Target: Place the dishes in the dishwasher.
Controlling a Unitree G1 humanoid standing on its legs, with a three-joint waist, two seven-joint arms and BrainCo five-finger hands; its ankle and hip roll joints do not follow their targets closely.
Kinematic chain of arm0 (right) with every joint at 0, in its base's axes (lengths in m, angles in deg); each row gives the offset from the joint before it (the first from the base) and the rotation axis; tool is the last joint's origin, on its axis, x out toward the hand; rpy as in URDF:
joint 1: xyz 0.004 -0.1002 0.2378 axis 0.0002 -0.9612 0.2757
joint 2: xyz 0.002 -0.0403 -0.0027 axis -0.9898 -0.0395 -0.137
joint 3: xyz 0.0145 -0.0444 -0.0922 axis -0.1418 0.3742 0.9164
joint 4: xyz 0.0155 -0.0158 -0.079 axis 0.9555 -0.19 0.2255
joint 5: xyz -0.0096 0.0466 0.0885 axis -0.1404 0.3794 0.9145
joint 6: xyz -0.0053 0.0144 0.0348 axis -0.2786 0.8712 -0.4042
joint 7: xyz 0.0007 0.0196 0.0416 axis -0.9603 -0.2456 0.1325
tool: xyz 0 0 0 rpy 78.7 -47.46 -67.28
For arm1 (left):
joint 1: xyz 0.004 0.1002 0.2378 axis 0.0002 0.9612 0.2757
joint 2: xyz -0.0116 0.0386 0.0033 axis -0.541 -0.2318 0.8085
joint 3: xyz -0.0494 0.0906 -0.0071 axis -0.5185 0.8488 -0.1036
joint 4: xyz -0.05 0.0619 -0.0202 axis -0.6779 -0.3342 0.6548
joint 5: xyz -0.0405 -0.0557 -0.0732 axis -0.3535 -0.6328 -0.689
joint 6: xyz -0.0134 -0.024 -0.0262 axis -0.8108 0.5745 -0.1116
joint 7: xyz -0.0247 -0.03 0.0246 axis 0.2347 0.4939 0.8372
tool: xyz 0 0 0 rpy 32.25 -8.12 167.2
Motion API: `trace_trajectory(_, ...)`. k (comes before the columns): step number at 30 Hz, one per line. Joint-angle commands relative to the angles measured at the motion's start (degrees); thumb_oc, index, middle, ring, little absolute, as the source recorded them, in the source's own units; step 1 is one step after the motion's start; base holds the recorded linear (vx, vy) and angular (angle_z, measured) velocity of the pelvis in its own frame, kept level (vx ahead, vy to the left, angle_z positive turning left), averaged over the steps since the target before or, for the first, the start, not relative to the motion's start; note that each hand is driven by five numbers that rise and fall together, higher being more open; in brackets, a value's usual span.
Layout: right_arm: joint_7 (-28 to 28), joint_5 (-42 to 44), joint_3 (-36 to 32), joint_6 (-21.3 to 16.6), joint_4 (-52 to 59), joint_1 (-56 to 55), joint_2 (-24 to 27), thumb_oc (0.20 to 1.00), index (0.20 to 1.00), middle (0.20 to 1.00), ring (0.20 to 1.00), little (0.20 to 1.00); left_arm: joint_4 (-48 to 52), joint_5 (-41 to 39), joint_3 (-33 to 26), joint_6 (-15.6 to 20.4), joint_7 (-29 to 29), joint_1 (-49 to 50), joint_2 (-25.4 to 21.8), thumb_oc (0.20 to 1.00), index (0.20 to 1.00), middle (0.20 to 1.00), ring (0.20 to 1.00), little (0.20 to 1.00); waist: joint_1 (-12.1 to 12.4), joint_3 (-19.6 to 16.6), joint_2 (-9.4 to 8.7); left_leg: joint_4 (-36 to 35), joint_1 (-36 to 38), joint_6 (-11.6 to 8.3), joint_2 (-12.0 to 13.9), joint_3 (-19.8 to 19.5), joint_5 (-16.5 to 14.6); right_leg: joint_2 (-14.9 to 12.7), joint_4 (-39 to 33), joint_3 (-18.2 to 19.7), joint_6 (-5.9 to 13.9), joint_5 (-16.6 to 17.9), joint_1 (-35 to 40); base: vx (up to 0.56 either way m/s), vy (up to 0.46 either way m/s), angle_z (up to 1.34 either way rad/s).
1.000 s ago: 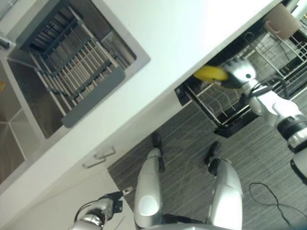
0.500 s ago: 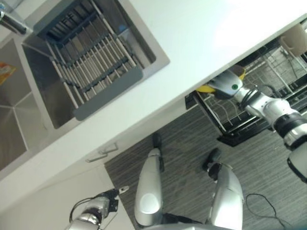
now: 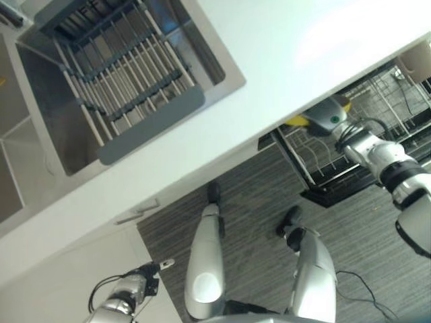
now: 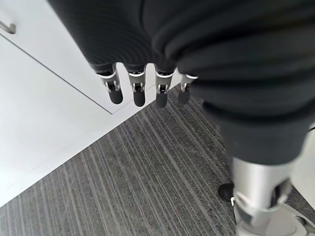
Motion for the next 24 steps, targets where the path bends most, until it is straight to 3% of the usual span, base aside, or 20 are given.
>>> trace_trajectory(1, -1.93, 5.89, -4.46, 4.46, -1.36, 5.52, -0.50, 0.200, 0.200, 0.200, 0.200, 0.200, -1.34, -1.17, 2.92, -1.55, 1.11, 0.53, -0.87, 1.000, 1.000, 1.000, 1.000, 1.000, 1.85, -0.50, -0.25, 4.74, -2.23, 2.45, -2.32, 0.07, -7.86, -1.08, 1.81, 0.33, 3.20, -2.96, -0.37, -0.04, 0.038, 0.01)
trace_trajectory(7, -5.22, 13.44, -7.14, 6.91, -1.44, 4.59, 0.89, 0.200, 0.200, 0.200, 0.200, 0.200, 0.00, -3.60, 4.91, -2.45, 2.39, -0.10, 0.04, 1.000, 1.000, 1.000, 1.000, 1.000, 1.01, -0.50, 0.33, 4.34, -2.94, 2.32, -2.31, 0.74, -7.64, -1.89, 1.73, 0.32, 3.51, -2.61, -1.63, -0.01, 0.005, 0.00)
trace_trajectory(13, -9.12, 10.27, -8.43, 10.05, -0.53, 5.22, 2.38, 0.200, 0.200, 0.200, 0.200, 0.200, 1.32, -4.83, 6.33, -2.17, 2.57, 0.12, 0.69, 1.000, 1.000, 1.000, 1.000, 1.000, 0.60, -0.50, 1.52, 4.29, -4.29, 2.21, -3.12, 0.84, -7.63, -2.49, 1.83, 0.81, 3.59, -2.54, -3.53, -0.04, 0.026, -0.05)
trace_trajectory(17, -10.69, 8.89, -7.77, 7.33, -0.35, 5.94, 3.22, 0.200, 0.200, 0.200, 0.200, 0.200, 1.59, -5.41, 7.08, -1.91, 2.96, -0.04, 0.81, 1.000, 1.000, 1.000, 1.000, 1.000, 0.49, -0.50, 1.89, 4.07, -4.96, 2.05, -3.60, 0.71, -7.46, -2.34, 1.65, 1.16, 3.53, -2.51, -4.36, 0.00, 0.000, 0.00)
trace_trajectory(24, -15.72, 4.44, -7.02, 6.51, 0.98, 5.46, 3.32, 0.200, 0.200, 0.200, 0.200, 0.200, 1.28, -5.39, 6.65, -1.45, 2.71, -0.24, 1.11, 1.000, 1.000, 1.000, 1.000, 1.000, 0.41, -0.50, 2.35, 3.92, -6.10, 1.98, -3.83, 0.83, -7.43, -2.52, 2.16, 1.28, 3.29, -2.81, -5.87, 0.00, 0.002, 0.00)
